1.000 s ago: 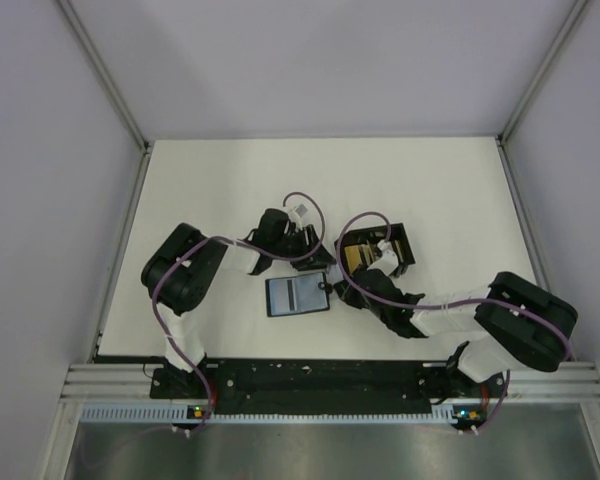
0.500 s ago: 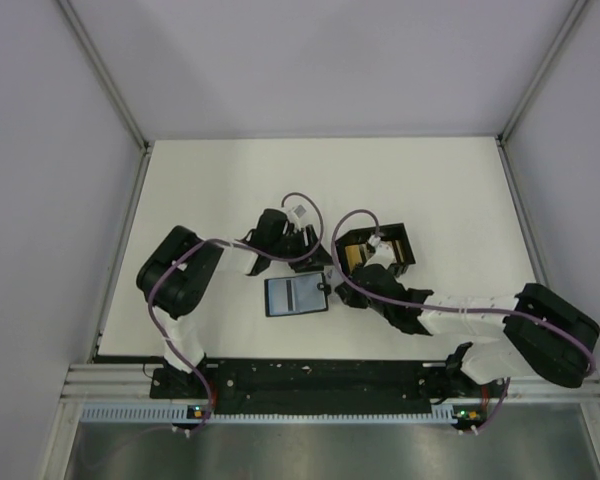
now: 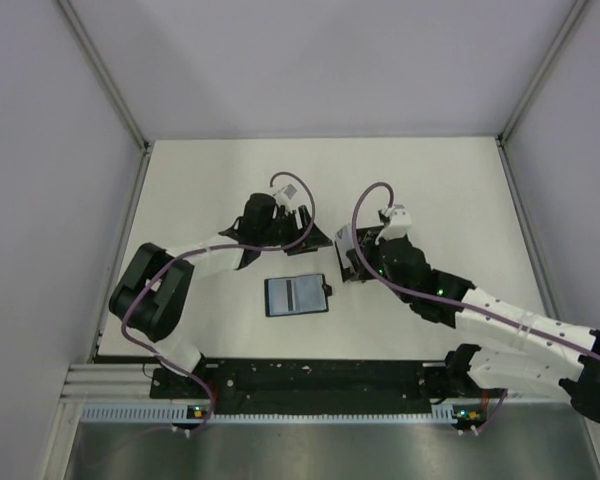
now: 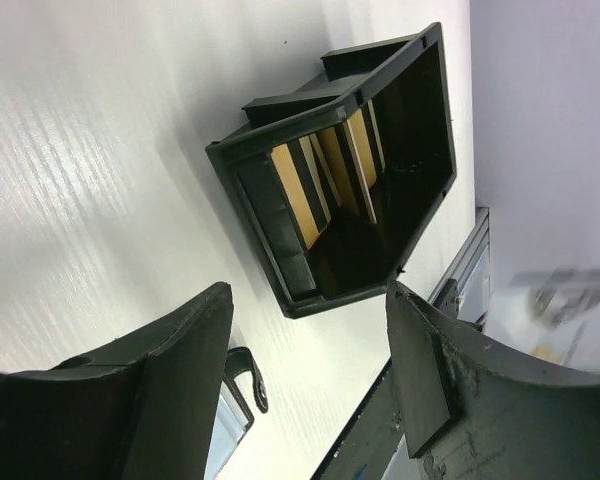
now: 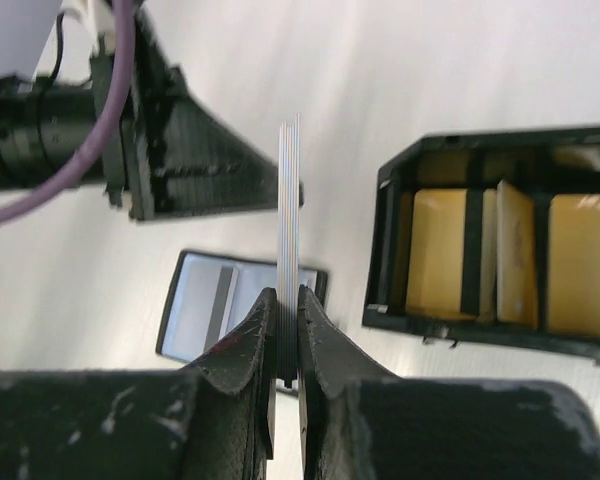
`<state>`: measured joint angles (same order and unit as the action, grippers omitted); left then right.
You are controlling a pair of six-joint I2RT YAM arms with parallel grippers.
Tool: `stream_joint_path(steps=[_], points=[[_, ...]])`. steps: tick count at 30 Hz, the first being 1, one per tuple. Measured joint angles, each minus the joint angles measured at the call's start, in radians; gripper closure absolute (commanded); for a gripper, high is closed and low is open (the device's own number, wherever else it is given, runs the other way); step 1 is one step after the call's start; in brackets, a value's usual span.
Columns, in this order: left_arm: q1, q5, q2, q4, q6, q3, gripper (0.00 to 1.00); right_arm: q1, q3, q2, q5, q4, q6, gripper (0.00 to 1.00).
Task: Put the credit cards into the card holder
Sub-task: Pick up the credit card from the center of the board, then place the credit card in the storage box.
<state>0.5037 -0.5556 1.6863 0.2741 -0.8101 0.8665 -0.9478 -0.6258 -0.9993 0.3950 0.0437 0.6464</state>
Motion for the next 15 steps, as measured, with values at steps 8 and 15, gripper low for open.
stream_joint_path(steps=[8,15], points=[[0.0,0.008,-0.066,-0.053,0.021,0.002,0.33,0.206,-0.161,-0.119,-0.005,0.12,-0.113,1.0],[0.002,0.016,-0.081,-0.069,0.027,0.001,0.33,0.222,-0.176,-0.261,-0.061,0.192,-0.192,1.0]])
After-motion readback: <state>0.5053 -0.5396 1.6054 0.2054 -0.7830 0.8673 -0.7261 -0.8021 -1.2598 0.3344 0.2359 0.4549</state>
